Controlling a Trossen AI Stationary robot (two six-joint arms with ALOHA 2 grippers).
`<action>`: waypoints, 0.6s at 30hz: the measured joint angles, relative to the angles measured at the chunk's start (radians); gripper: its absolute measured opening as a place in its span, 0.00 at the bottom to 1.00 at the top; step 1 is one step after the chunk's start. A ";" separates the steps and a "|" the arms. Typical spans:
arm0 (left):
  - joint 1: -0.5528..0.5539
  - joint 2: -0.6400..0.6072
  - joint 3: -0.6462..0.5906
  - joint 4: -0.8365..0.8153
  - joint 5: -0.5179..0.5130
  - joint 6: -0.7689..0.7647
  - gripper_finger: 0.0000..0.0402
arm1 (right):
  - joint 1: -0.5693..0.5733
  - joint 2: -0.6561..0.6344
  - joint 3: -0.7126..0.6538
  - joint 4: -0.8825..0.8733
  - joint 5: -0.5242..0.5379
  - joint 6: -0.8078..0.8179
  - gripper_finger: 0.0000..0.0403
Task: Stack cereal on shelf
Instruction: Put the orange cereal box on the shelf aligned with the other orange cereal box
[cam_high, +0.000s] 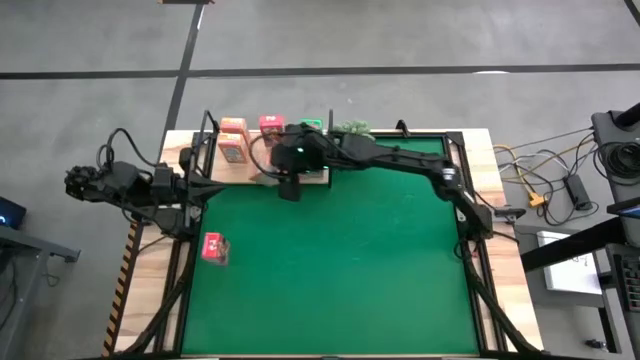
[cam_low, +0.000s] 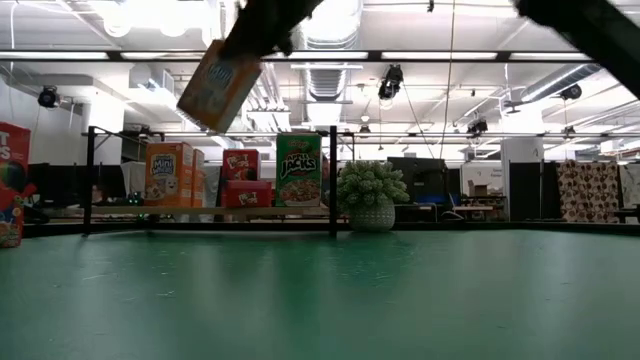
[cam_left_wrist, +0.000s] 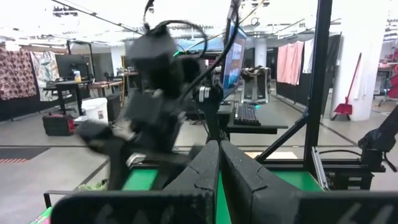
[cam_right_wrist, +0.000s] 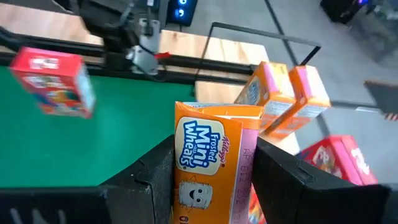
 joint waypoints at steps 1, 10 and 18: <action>0.000 0.002 0.000 0.002 0.000 0.003 0.00 | -0.008 0.030 0.020 0.012 0.000 -0.021 0.42; 0.000 0.012 -0.001 0.041 0.001 0.051 0.00 | -0.066 0.151 -0.002 0.206 -0.003 -0.158 0.42; 0.000 0.009 -0.001 0.039 0.000 0.081 0.00 | -0.071 0.230 -0.002 0.290 -0.003 -0.192 0.42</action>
